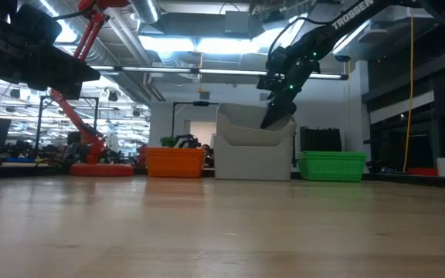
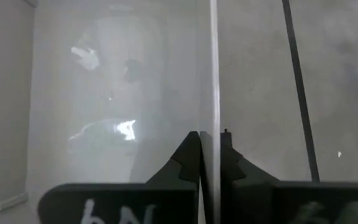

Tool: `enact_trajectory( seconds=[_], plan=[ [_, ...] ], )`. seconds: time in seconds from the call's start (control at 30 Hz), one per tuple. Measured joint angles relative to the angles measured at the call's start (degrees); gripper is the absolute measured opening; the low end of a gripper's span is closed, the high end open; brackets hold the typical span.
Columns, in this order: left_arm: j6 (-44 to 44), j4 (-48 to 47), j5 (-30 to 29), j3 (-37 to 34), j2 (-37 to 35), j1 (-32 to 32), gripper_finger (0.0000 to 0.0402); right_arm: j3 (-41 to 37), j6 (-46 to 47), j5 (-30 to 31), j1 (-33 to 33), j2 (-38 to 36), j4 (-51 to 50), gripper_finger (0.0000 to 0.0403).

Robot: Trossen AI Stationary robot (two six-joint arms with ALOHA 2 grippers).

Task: Stack baskets by color
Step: Stack the bottom gray bin on the top stacked gray bin

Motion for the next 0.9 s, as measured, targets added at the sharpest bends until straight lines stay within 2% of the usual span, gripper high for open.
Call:
enact_trajectory(
  seconds=[0.47,0.73,0.9],
  plan=[
    [0.0,0.0,0.01,0.0,0.0,-0.01,0.0,0.0,0.33,-1.3,0.01,0.02,-2.91,0.0009],
    [0.0,0.0,0.01,0.0,-0.02,-0.01,0.0,0.07,0.1,-1.76,0.57,0.02,-1.36,0.0036],
    [0.0,0.0,0.01,0.0,0.0,0.0,0.0,0.07,1.86,-1.74,1.12,0.02,-1.17,0.0039]
  ],
)
